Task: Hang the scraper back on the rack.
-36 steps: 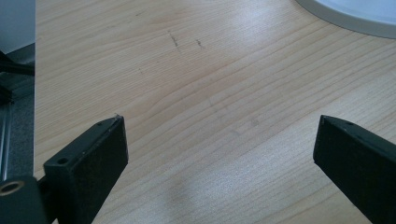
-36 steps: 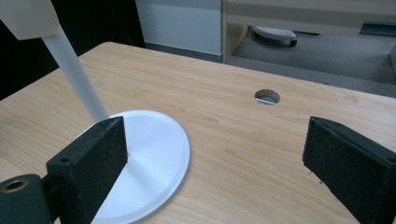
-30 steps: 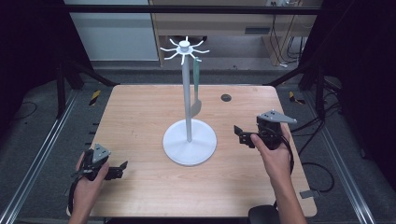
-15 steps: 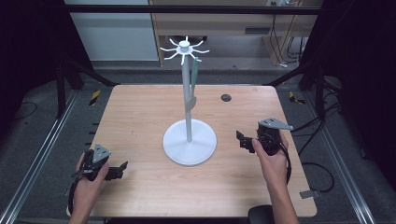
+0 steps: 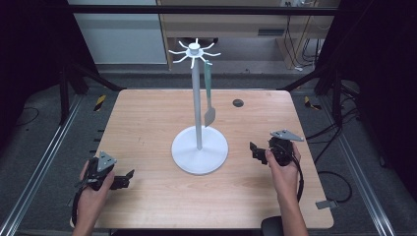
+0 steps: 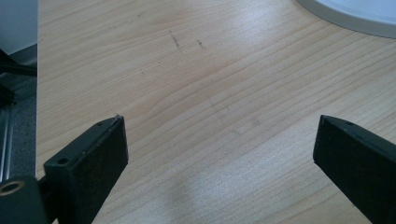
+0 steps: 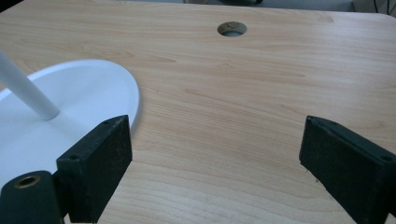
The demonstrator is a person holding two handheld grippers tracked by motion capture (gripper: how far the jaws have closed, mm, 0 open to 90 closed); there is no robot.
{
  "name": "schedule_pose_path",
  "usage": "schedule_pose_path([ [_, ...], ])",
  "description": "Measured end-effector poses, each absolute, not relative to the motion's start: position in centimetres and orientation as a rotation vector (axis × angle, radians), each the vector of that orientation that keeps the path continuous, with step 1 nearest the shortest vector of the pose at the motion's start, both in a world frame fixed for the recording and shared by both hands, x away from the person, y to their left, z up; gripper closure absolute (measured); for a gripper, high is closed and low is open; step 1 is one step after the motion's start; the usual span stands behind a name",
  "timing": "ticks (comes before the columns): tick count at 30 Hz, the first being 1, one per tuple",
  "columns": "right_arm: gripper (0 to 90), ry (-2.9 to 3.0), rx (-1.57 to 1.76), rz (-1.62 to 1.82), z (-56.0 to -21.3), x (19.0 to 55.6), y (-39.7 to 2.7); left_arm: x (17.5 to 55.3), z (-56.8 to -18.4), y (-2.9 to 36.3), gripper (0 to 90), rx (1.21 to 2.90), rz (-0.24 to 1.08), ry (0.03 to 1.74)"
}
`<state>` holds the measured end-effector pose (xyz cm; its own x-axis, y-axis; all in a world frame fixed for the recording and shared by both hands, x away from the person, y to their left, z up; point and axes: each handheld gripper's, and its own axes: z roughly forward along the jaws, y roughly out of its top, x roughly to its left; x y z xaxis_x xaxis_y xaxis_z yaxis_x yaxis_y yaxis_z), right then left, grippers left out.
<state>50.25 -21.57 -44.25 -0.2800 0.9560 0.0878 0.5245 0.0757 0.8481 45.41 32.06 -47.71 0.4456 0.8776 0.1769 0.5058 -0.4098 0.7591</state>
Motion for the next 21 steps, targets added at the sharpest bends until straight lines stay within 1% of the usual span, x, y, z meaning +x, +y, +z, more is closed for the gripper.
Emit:
schedule_pose_path([
  [7, 9.9, 1.853, 1.496, 1.079, -46.5, 50.4, -22.0, 45.5, -47.7, 32.3, 3.0, 2.064, 0.796, 1.159],
  [21, 10.2, 1.842, 1.463, 1.036, -47.8, 50.0, -22.6, 45.8, -47.9, 32.6, 3.0, 2.056, 0.820, 1.182],
])
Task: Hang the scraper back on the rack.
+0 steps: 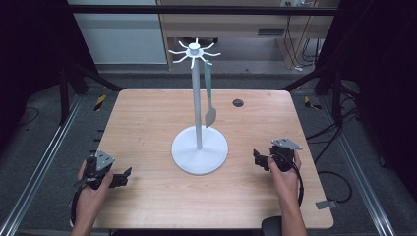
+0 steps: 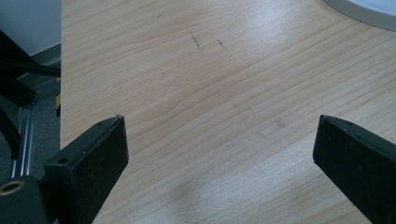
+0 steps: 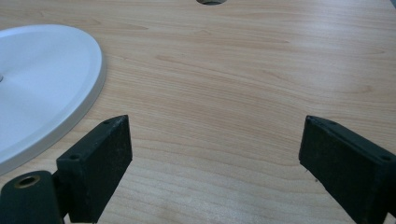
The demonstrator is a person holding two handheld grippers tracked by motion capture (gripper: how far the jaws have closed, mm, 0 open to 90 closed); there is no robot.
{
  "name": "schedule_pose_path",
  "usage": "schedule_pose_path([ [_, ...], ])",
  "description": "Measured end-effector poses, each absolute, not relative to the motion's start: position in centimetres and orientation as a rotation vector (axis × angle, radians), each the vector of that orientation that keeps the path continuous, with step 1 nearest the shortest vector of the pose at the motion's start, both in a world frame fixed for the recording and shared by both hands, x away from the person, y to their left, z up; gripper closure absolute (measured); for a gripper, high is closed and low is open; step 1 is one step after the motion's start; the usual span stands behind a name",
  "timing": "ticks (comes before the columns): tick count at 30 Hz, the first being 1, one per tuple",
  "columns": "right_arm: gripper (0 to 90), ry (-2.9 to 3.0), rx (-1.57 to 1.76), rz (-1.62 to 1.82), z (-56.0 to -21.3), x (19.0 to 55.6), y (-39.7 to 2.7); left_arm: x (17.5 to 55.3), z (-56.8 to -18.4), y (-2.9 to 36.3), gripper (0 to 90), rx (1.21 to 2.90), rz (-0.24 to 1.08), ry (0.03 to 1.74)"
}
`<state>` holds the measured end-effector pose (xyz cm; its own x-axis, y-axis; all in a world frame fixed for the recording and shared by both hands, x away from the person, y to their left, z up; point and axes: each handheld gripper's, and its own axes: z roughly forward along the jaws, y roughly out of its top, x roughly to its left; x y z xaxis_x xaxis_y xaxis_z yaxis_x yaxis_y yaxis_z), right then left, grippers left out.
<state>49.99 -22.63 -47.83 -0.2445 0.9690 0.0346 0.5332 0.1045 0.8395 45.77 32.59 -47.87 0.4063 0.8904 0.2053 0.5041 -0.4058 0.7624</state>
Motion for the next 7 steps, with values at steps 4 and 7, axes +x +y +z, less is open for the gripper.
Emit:
schedule_pose_path([
  [4, 10.2, 1.841, 1.466, 1.025, -47.94, 49.85, -22.76, 45.77, -47.85, 32.57, 3.0, 2.056, 0.819, 1.181],
  [7, 10.4, 1.850, 1.458, 1.021, -47.90, 49.79, -22.61, 45.86, -47.89, 32.61, 2.9, 2.056, 0.817, 1.182],
])
